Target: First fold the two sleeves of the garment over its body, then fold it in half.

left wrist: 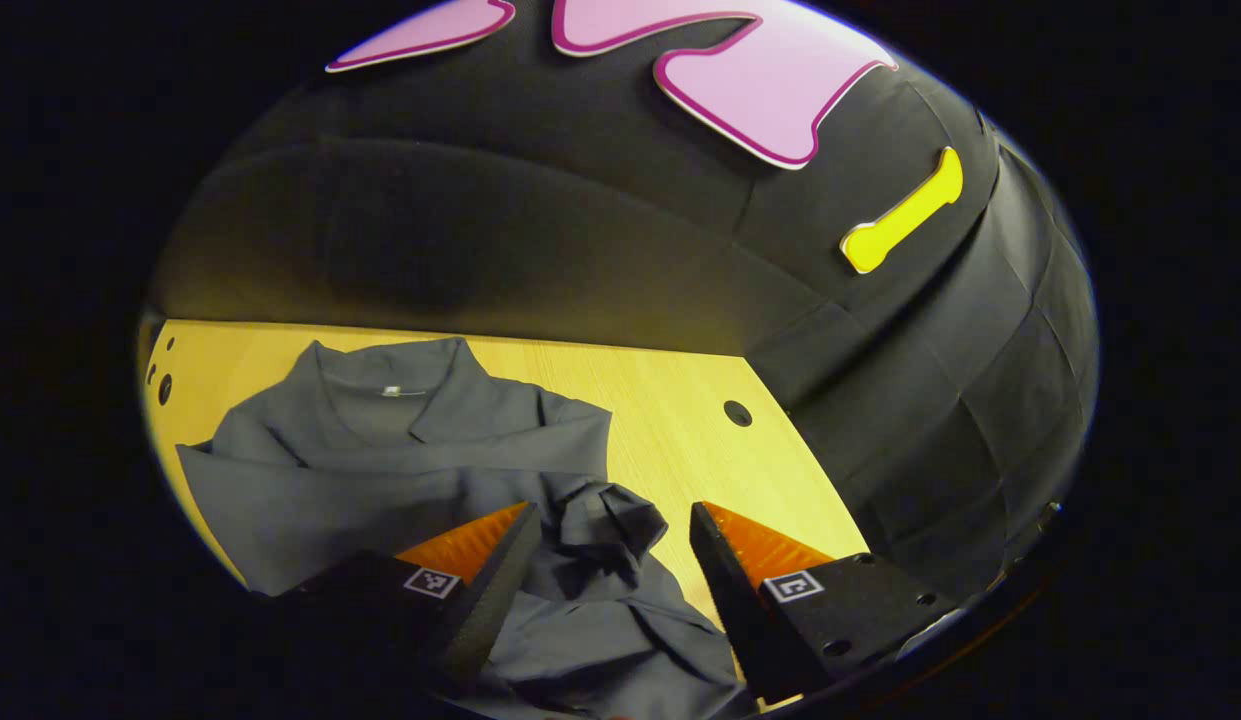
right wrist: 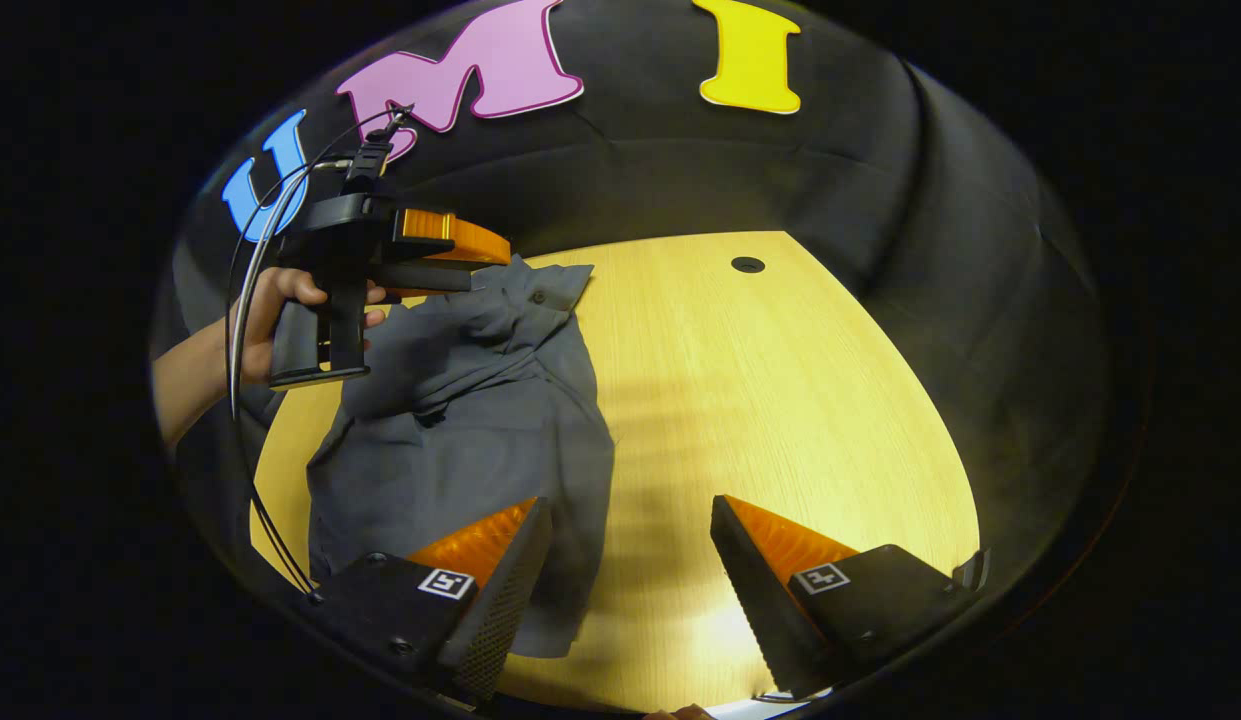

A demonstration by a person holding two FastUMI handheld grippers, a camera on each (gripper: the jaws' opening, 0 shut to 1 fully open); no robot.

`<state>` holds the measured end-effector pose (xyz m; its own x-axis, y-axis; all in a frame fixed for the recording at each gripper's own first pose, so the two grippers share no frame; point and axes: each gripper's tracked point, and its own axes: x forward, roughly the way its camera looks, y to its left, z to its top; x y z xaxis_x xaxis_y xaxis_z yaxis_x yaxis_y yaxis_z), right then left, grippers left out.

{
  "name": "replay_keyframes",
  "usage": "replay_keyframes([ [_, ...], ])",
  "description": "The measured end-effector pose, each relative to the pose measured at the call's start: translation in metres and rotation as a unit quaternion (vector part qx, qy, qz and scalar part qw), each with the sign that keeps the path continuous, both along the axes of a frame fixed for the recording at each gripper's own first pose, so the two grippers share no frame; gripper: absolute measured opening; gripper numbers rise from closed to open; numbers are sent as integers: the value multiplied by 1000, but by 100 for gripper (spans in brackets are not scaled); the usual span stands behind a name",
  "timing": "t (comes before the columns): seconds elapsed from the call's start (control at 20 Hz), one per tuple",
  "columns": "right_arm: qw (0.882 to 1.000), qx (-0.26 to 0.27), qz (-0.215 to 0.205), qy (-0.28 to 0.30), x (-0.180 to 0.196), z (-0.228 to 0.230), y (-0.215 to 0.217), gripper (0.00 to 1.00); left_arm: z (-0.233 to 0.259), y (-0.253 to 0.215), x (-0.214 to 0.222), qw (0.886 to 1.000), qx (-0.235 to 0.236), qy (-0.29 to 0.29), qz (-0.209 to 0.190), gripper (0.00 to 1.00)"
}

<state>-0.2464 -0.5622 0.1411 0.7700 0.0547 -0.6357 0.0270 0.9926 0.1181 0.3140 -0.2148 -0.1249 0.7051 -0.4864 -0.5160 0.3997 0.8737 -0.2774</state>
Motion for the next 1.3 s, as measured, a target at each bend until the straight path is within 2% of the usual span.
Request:
replay_keyframes([
  [0.05, 1000, 0, 2, 0, -1, 1, 3, 99, 4, 12, -6, 1000, 7, -7, 5, 96],
  [0.1, 1000, 1, 3, -1, 0, 3, 6, 99, 8, 26, -12, 1000, 16, -15, 10, 92],
  [0.15, 1000, 2, 4, -1, 0, 3, 10, 99, 11, 40, -20, 999, 25, -25, 16, 96],
  [0.2, 1000, 4, 4, -1, 0, 3, 13, 99, 14, 56, -29, 999, 33, -33, 24, 92],
  [0.25, 1000, 5, 4, 1, -1, 2, 17, 99, 14, 73, -39, 998, 37, -39, 32, 96],
  [0.45, 1000, 17, 16, 20, -5, -9, 36, 99, 1, 148, -97, 995, 52, -38, 74, 96],
  [0.75, 994, 44, 55, 86, -22, -44, 85, 100, -70, 248, -202, 985, 82, 29, 146, 96],
  [0.85, 993, 25, 51, 107, -30, -54, 89, 100, -98, 274, -237, 979, 99, 53, 171, 96],
  [1.1, 989, -27, 52, 133, -38, -76, 95, 99, -148, 297, -308, 967, 113, 104, 205, 96],
  [1.3, 985, -59, 54, 150, -40, -94, 90, 99, -174, 296, -333, 956, 95, 141, 240, 96],
])
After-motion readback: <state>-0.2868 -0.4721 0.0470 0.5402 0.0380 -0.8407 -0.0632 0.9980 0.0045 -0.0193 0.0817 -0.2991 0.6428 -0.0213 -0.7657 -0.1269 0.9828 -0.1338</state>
